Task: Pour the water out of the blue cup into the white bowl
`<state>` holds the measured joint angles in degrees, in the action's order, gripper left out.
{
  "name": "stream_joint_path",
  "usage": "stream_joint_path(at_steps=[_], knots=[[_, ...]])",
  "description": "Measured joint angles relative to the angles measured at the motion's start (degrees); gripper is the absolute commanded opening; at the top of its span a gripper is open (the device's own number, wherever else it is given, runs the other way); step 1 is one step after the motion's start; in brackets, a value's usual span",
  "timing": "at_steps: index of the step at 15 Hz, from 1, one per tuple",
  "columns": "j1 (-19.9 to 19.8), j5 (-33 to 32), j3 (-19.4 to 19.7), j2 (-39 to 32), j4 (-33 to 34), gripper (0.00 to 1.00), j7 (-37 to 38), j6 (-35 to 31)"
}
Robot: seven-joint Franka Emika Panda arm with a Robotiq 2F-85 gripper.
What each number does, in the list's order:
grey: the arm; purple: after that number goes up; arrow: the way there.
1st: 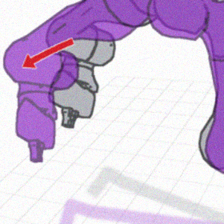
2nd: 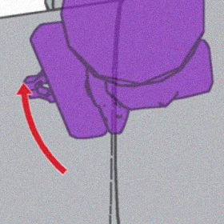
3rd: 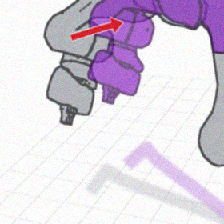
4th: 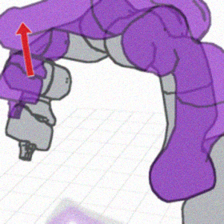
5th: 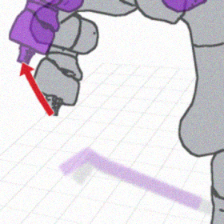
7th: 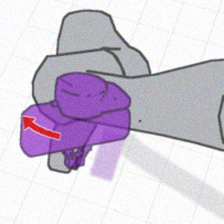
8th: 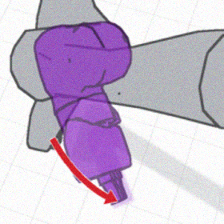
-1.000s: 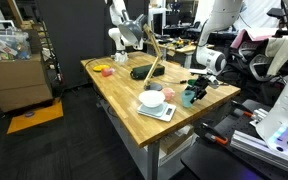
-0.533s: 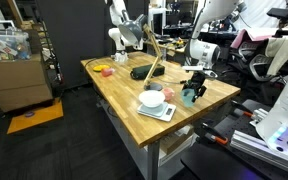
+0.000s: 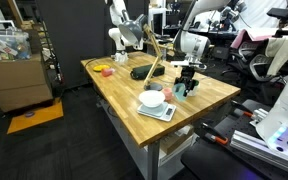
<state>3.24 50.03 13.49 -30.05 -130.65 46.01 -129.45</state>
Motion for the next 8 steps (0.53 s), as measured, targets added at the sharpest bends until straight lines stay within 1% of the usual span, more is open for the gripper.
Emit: stream_joint_path(at_steps=[7, 8], knots=[[-0.69, -0.02, -0.81, -0.39, 0.08, 0.73, 0.17, -0.05], [-0.69, -0.02, -0.81, -0.39, 0.08, 0.48, 0.17, -0.06]])
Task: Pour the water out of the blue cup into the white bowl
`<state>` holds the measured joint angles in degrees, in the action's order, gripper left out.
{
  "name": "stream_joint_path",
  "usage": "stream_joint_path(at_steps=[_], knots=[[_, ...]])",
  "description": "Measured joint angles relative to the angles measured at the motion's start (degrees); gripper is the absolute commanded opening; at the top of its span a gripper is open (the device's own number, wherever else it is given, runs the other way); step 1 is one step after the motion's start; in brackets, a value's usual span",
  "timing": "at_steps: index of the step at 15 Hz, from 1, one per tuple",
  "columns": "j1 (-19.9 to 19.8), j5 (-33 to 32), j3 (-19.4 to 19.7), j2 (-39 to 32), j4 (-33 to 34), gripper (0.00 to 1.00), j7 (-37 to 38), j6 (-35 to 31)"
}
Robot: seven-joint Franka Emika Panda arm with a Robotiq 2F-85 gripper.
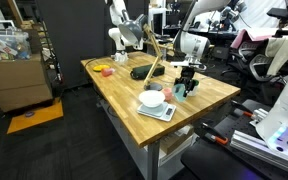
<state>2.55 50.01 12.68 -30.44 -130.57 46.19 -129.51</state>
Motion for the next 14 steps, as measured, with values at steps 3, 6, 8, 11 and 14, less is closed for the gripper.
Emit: stream_joint_path(at_steps=[3, 6, 8, 11, 14], knots=[[-0.13, 0.00, -0.37, -0.03, 0.06, 0.48, 0.06, -0.05], [0.04, -0.15, -1.84, -0.03, 1.63, 0.48, 1.34, -1.13], [0.58, -1.48, -2.85, -0.02, 3.71, 0.48, 3.87, -2.04], [2.06, -5.98, -3.84, -0.13, 6.78, 0.48, 9.89, -3.37], [4.11, -13.35, -4.15, -0.84, 9.26, 0.48, 18.22, -4.22]])
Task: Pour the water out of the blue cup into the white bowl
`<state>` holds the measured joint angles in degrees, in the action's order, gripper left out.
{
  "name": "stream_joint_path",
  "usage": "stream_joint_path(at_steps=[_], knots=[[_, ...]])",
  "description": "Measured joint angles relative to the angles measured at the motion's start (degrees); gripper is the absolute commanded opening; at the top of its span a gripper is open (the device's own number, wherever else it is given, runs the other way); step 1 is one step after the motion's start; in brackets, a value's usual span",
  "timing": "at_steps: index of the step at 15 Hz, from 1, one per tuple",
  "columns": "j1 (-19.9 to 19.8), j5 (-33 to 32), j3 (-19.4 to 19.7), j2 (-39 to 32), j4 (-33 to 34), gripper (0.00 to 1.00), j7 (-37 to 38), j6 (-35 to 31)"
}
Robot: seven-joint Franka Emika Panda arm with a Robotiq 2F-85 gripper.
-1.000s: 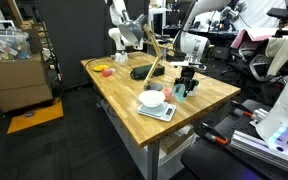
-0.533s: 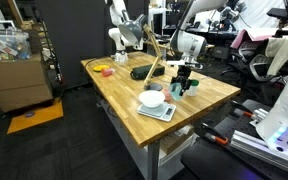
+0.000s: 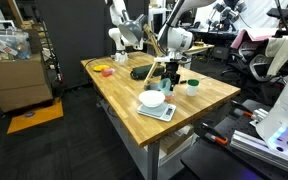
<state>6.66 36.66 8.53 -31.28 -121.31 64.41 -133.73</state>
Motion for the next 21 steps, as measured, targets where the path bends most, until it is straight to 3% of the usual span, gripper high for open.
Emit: stream_joint_path(at_steps=[7, 10, 15, 21], knots=[[4.78, -24.05, 0.42, -2.85, 6.39, 0.48, 23.07, -0.20], [6.38, -31.62, 0.49, -3.34, 8.83, 0.48, 29.35, 1.16], [6.85, -36.78, -0.30, -3.90, 11.34, 0.48, 31.25, 4.54], [6.89, -37.20, -3.13, -3.79, 11.36, 0.48, 30.93, 6.92]])
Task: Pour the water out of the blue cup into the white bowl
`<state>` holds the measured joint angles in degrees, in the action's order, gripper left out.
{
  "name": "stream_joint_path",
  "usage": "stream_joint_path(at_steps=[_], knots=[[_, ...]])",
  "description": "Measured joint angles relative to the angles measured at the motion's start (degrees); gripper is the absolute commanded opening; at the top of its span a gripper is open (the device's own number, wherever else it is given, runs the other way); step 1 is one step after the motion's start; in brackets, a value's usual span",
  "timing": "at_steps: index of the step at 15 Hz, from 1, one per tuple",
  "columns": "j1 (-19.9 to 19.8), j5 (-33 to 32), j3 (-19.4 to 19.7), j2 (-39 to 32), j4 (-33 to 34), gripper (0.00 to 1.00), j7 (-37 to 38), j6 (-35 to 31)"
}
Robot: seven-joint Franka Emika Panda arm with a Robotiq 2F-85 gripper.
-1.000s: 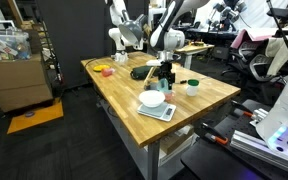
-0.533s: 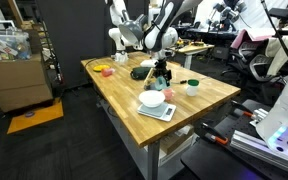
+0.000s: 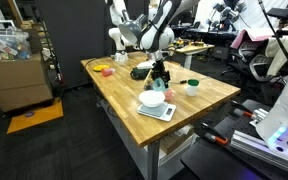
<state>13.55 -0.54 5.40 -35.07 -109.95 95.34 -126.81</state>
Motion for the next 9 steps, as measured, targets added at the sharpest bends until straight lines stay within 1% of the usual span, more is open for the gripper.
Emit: stream_joint_path(at_steps=[2, 9], knots=[[0.15, -0.35, -0.53, 0.03, 0.00, 0.48, 0.05, 0.91], [3.10, -6.90, -0.53, -2.22, 0.07, 0.48, 3.92, 3.32]])
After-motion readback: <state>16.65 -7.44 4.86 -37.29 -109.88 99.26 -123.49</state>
